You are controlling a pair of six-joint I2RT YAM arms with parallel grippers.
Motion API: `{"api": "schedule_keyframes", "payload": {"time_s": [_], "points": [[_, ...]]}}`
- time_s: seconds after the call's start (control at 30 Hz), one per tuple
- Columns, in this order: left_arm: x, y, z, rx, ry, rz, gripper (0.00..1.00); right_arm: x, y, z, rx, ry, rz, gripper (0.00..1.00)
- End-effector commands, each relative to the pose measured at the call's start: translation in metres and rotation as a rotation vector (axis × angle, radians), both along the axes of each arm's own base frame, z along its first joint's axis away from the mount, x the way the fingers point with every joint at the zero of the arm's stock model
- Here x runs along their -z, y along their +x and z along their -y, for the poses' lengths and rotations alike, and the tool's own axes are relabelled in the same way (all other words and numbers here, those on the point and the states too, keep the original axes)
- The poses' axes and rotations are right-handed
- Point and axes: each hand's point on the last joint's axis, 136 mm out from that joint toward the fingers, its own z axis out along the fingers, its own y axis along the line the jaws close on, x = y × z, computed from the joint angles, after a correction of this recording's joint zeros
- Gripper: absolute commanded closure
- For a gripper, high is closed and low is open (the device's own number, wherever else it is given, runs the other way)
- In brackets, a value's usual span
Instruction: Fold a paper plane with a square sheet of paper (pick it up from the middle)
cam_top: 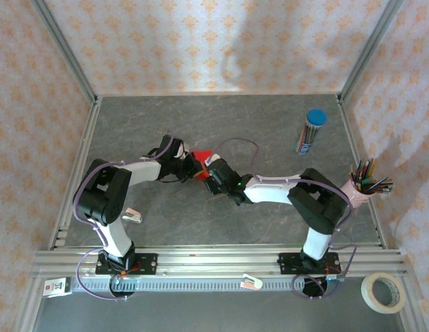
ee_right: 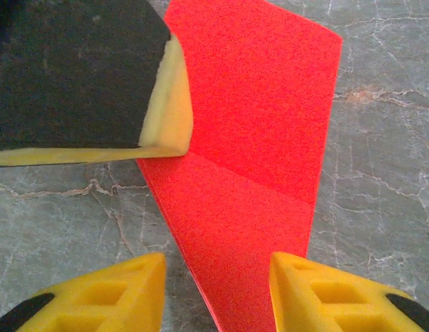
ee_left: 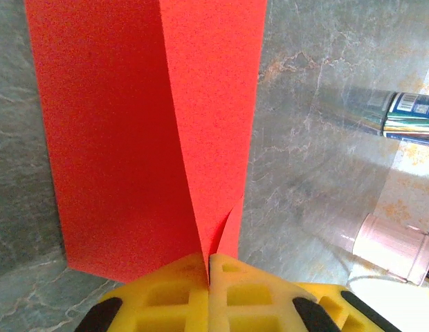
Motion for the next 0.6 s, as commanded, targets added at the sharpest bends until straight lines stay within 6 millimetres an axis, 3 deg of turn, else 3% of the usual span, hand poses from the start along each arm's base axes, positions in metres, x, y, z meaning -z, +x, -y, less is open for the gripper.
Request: {"api": "schedule_keyframes", "payload": {"time_s": [0.0,0.17,0.57], "points": [[-0.016,0.006,0.003,-0.006,-0.008,0.038,1.00,0.003,0.001,-0.002,-0.003,-0.032,0.008,0.56],[-0.017,0.006,0.004,-0.001,-0.010,0.038,1.00,0.008,-0.001,-0.002,-0.009,-0.041,0.000,0.56],[-0.016,0.004,0.004,0.003,-0.009,0.031,1.00,0.017,0.003,0.003,0.018,-0.079,0.001,0.70]]}}
